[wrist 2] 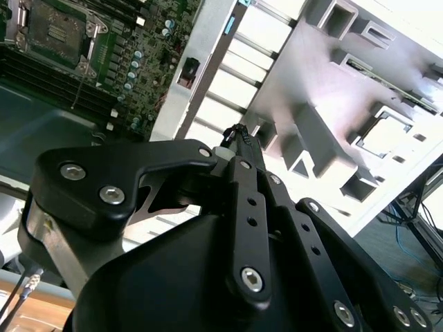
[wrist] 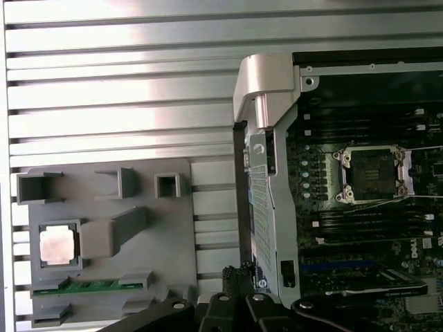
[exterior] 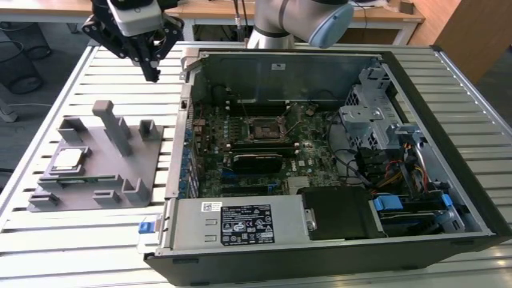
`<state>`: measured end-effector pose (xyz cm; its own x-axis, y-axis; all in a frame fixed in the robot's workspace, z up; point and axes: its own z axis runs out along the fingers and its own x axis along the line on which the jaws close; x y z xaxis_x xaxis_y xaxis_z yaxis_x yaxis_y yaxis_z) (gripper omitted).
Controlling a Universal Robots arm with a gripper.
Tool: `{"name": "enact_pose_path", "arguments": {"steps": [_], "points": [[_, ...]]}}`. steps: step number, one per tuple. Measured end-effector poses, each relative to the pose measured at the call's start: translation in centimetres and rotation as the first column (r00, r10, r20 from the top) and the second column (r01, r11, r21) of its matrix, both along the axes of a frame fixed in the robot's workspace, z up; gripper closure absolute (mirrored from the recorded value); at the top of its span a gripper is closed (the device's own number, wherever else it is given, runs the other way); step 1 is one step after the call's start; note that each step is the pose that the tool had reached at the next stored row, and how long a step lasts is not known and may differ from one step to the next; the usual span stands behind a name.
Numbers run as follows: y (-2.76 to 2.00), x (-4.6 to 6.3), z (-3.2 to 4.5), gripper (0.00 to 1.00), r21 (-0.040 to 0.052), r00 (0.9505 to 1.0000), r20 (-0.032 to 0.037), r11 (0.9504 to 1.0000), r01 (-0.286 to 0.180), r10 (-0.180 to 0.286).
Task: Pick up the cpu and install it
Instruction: 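Reach for the cpu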
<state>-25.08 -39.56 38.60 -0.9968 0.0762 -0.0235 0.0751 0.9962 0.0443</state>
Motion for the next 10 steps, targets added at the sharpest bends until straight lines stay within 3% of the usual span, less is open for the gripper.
{"name": "enact_pose_path", "arguments": {"steps": [10], "points": [[0.08,-0.95,-0.1,0.89,0.0,1.0,0.0,1.0,0.0,0.0]]}}
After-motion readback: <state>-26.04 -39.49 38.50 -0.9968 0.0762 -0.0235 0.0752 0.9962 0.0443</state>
